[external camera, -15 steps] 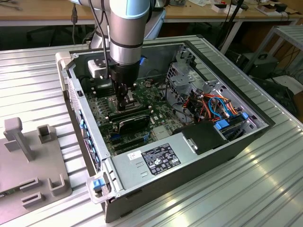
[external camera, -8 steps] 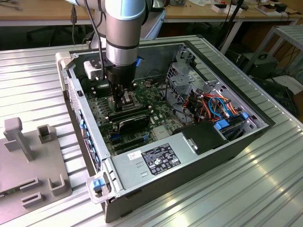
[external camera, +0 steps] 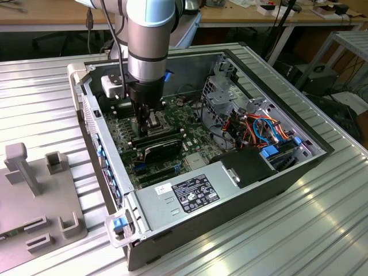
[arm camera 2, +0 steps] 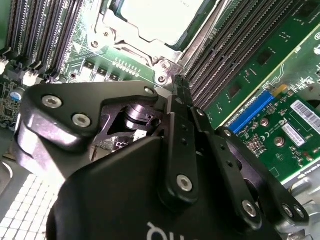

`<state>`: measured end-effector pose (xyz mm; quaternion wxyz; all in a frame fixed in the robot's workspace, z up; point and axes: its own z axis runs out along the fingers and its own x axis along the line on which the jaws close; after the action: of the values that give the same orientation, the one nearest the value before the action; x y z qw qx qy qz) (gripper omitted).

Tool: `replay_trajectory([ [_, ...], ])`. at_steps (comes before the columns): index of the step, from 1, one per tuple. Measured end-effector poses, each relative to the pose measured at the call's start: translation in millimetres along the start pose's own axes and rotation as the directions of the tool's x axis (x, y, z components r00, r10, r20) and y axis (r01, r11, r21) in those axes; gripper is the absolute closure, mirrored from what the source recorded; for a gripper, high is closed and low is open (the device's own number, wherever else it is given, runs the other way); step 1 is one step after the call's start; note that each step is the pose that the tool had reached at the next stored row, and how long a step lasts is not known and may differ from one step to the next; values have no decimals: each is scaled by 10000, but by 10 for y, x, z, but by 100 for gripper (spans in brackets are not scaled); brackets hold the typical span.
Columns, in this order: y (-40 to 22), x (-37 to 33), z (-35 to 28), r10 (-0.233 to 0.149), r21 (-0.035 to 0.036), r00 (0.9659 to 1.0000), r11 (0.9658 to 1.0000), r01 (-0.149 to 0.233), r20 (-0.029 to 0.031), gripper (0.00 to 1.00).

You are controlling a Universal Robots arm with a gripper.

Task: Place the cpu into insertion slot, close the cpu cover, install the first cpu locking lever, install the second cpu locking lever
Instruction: 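Install the second cpu locking lever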

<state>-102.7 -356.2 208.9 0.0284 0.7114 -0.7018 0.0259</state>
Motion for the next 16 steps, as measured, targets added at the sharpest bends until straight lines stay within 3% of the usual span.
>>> replay_trajectory([
  [16, 5, -53, 65, 1, -2, 10000, 10000, -1, -2, 89],
])
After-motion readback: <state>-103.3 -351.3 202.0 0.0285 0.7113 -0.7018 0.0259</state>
